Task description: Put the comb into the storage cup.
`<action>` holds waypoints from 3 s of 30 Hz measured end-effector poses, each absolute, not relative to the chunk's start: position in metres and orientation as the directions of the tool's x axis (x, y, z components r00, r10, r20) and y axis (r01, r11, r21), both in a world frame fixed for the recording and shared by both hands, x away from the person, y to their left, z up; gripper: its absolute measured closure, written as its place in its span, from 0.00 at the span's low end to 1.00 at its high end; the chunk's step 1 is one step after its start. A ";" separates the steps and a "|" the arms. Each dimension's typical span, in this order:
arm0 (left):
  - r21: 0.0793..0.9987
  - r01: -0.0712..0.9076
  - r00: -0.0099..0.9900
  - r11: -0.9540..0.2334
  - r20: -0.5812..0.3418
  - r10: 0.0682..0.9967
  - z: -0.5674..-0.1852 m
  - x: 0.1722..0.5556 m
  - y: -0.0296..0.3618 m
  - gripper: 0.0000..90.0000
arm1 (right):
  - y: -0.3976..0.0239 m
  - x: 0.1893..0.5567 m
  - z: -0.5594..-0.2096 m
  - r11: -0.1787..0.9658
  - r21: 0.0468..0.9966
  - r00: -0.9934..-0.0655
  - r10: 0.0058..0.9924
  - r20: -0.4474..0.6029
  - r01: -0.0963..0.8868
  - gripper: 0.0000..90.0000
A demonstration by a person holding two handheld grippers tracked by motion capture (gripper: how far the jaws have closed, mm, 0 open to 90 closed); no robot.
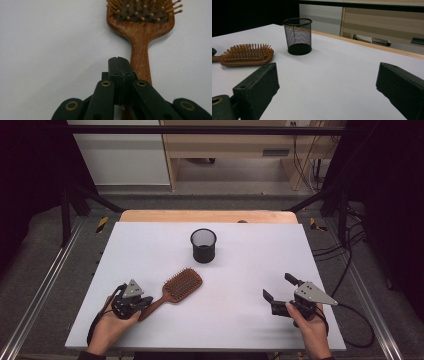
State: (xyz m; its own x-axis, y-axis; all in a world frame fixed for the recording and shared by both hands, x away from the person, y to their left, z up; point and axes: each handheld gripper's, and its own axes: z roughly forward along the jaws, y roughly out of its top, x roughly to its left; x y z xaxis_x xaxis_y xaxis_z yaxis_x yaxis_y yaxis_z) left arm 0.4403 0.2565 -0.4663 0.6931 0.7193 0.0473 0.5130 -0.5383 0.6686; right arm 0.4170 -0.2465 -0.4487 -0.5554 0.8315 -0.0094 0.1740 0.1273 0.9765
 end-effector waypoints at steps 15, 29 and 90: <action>0.641 0.503 0.733 -0.579 0.037 0.679 -0.467 0.435 0.245 1.00 | -0.245 0.417 -0.449 0.135 0.975 -0.564 0.826 -0.013 0.176 0.05; 0.671 0.512 0.707 -0.537 0.025 0.706 -0.462 0.437 0.251 1.00 | -0.245 0.417 -0.449 0.135 0.975 -0.565 0.825 -0.010 0.179 0.05; 0.466 0.684 0.647 -0.561 -0.032 0.762 -0.447 0.466 0.198 0.42 | -0.239 0.417 -0.451 0.139 0.972 -0.608 0.794 0.005 0.189 0.05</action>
